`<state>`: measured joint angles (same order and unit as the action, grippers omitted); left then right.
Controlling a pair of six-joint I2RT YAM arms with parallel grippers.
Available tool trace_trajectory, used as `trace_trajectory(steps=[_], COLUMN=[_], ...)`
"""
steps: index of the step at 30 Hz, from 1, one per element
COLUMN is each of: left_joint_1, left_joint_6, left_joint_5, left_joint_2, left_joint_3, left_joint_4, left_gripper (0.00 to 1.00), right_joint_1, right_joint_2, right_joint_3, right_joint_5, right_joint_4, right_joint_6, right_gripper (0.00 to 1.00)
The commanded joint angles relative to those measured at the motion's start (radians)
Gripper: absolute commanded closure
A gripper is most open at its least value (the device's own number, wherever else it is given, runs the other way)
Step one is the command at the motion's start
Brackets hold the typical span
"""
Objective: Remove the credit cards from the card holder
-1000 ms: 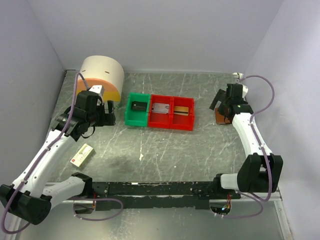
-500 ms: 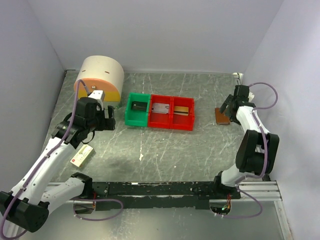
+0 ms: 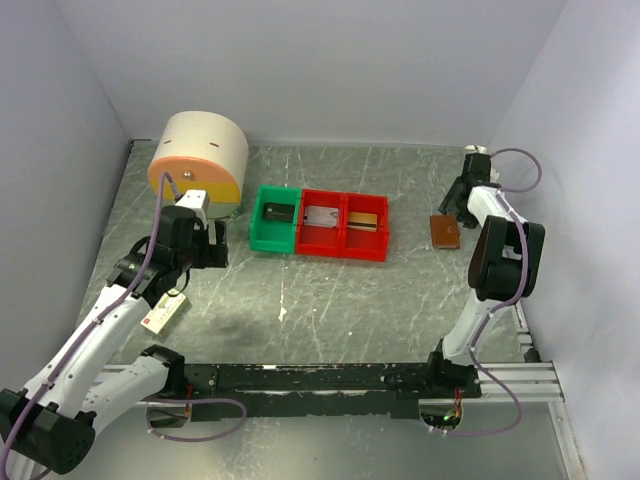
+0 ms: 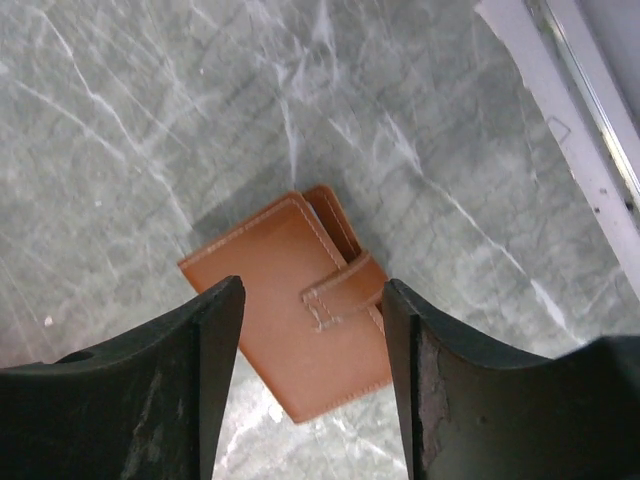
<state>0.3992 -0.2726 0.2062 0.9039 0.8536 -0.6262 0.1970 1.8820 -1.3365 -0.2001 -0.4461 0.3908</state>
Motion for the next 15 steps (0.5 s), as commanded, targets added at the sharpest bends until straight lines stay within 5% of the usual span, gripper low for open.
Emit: trace_trajectory(steps=[1, 10, 15], left_joint_1=[0.007, 0.006, 0.006], left_joint_6=[0.024, 0.038, 0.041], left_joint_5=[0.008, 0.011, 0.008], left_joint_2=[-0.004, 0.043, 0.048], left_joint_3=[-0.009, -0.003, -0.003], left_joint_4=[0.082, 0.089, 0.090], left_gripper=[0.05, 0.04, 0.05], right_joint_1=[0.009, 0.019, 0.019], right_joint_2=[0.080, 0.132, 0.077], right_joint_3=[-0.067, -0.002, 0.121], right_joint_5=[-0.032, 0.061, 0.210], right_joint_4=[-0.015, 0.007, 0.060], right_joint_6=[-0.056, -0.050, -0.040], right_gripper=[0.43, 0.53, 0.69])
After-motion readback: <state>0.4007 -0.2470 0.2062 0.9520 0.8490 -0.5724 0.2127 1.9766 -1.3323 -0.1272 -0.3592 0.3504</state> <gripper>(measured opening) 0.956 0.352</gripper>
